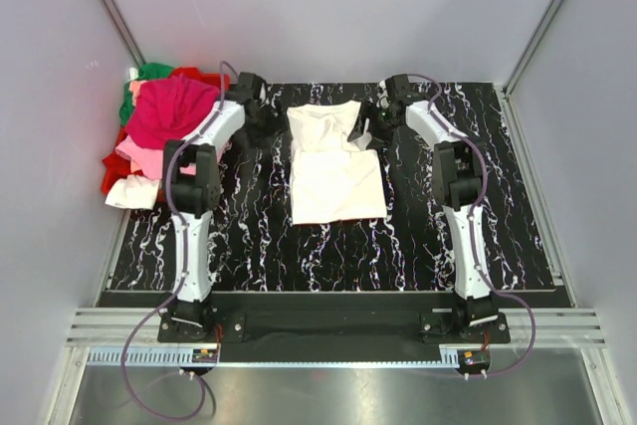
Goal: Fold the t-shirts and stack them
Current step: Fold the tshirt
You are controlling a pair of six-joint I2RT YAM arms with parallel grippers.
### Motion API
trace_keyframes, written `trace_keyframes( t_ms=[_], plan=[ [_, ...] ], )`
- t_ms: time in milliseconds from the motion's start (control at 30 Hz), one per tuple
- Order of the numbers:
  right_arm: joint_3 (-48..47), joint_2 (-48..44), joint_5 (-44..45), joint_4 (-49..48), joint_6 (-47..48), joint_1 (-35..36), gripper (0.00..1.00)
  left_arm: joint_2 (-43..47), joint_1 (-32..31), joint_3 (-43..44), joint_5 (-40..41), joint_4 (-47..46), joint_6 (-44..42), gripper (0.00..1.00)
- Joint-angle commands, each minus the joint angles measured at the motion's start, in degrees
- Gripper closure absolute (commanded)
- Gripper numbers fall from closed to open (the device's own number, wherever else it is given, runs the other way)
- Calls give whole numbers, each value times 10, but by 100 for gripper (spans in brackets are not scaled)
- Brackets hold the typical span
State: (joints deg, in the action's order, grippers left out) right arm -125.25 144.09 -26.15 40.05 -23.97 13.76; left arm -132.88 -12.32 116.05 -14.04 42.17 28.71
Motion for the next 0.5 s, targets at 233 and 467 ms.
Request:
trace_keyframes(
  t_ms=[233, 467],
  plan=[
    [407, -382, 61, -92, 30, -31, 7, 375, -17, -421, 6, -110, 1, 1],
    [649, -521, 15, -171, -53, -31, 6, 524, -43, -627, -7, -174, 38, 1]
  ],
)
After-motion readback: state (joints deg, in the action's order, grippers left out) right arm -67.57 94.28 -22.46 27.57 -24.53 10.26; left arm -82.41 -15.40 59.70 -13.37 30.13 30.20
